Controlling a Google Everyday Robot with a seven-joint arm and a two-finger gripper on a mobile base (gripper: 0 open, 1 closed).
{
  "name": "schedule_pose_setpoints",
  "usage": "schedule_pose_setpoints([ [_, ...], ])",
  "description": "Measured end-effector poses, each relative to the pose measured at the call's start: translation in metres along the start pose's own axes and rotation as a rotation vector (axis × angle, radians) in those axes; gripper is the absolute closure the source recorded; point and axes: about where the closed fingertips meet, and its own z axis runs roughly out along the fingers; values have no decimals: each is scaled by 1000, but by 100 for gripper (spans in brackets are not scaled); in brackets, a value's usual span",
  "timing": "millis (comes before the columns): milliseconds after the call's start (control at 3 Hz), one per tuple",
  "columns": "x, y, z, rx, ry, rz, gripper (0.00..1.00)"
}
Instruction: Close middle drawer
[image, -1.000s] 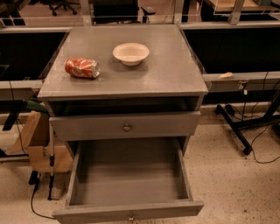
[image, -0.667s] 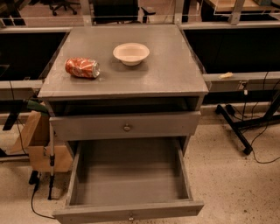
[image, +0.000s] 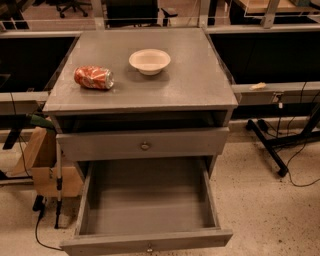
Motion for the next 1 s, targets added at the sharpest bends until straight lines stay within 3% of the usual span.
schedule_pose_setpoints([
  [333,-14,1,21,12,-19,42,85],
  [667,-38,5,37,41,-64,58,100],
  [1000,-71,20,62,53,-134,63,100],
])
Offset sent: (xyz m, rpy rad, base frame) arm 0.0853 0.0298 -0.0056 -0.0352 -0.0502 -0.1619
